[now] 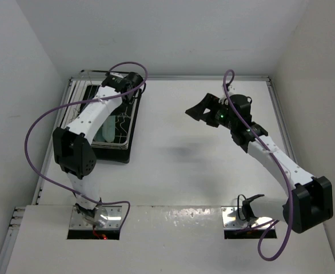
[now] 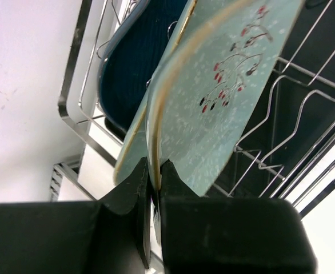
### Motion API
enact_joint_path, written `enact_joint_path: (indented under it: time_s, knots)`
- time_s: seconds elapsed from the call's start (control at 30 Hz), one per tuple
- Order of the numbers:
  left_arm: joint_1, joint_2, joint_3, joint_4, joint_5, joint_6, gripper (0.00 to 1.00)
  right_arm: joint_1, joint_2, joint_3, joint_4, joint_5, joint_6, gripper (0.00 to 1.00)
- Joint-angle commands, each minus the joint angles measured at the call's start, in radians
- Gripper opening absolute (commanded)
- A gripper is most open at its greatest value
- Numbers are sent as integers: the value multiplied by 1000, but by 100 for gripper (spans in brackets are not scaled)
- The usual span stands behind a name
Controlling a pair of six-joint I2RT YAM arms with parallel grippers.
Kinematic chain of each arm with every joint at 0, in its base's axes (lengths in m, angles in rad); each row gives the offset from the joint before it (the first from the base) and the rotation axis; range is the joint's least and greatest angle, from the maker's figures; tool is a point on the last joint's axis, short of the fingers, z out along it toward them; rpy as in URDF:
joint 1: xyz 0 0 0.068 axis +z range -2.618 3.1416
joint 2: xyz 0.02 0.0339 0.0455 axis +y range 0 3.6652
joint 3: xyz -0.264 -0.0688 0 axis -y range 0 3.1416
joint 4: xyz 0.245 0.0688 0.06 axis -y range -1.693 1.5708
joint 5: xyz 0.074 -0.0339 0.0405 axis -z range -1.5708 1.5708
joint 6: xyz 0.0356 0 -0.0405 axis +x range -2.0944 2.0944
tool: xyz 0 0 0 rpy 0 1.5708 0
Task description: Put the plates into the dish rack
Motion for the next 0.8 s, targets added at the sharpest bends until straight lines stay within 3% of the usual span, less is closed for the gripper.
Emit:
enact_joint_path:
  time_s: [0.0,0.27,0.6,0.77]
  knots:
    - [12,35,10,10,-128,-58,9,4,-24,7,14,13,-18,84]
    - [12,88,19,10,-133,-99,11,4,-53,-8,-11,29,-24,84]
    - [12,188,79,10,-144,67,7,2,-64,-18,-9,40,-31,84]
    - [12,208,151,19,-133,129,12,4,-57,-13,-6,33,-30,84]
